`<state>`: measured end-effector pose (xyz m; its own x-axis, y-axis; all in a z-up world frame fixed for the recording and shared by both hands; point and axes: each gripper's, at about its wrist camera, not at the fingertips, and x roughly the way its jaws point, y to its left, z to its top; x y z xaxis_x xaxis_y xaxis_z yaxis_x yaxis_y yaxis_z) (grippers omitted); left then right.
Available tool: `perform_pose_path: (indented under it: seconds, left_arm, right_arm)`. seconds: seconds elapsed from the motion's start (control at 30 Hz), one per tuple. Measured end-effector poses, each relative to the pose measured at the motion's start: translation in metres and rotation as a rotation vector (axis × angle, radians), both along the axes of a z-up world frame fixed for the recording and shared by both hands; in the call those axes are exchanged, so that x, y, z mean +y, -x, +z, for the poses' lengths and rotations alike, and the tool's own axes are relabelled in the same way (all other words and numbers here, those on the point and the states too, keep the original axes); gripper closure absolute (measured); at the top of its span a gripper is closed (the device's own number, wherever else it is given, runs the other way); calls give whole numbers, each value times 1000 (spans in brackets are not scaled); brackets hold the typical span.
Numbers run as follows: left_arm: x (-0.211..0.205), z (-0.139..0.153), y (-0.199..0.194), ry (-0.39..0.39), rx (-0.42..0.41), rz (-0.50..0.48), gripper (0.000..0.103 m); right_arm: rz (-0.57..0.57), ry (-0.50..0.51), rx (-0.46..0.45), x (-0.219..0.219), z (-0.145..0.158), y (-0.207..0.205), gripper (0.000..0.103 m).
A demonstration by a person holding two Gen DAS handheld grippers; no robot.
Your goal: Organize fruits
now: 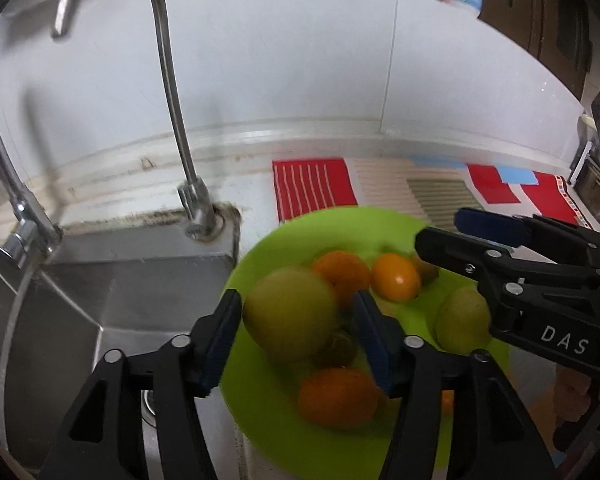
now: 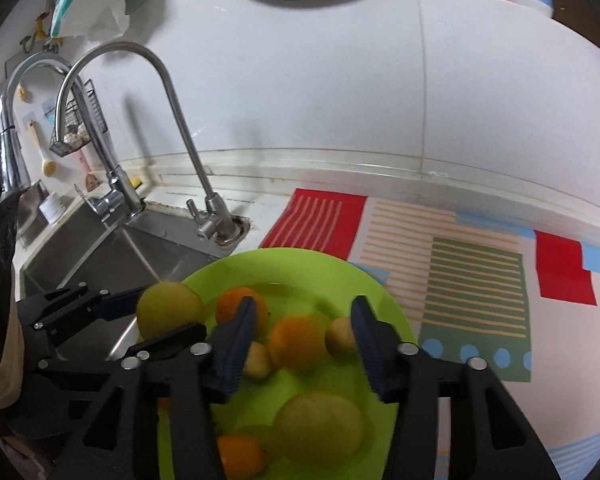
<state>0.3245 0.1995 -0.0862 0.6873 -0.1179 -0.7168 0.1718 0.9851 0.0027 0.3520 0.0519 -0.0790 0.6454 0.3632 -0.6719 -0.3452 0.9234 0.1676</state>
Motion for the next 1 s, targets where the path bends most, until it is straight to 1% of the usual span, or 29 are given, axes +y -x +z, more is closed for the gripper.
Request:
perform_pose_path:
  seconds: [0.07,0.17,0.4,0.47,0.5,0.63,0.73,0.87,0.97,1.0]
  left_arm:
    - [-1,5,4,-7,-15,2,42]
    - [-2,11,13,-14,-33,-4,41]
    - [-8,33,45,-13,-94,11,33]
    - [-9,40,54,-10,-121,31,27]
    - [-10,44,59,-10,-137,44,26]
    - [-13,61,81,-13,-202,81,14]
    - [-17,71,99,-28,-242,94,8]
    - [-25,82,124,-28,-277,104,5]
    - [-34,88,144,-33,-298,112,4]
    - [-37,89,151,-34,-302,117,4]
  right_arm:
    - [-24,4,-9,-5,3,6,52]
    - [-51,-1,-24,-12,9,18,52]
    - [-138,21,-91,-29,30,56,39]
    - [-160,25,-110,-34,37,68,36]
    - [-170,25,-117,-37,40,73,33]
    - [-209,32,-150,-48,52,97,29]
    - [-230,35,-169,-55,59,114,26]
    - [-246,42,-196,-65,67,140,23]
    - [-258,51,-225,-72,74,160,18]
    - [-261,51,-236,-75,76,167,17]
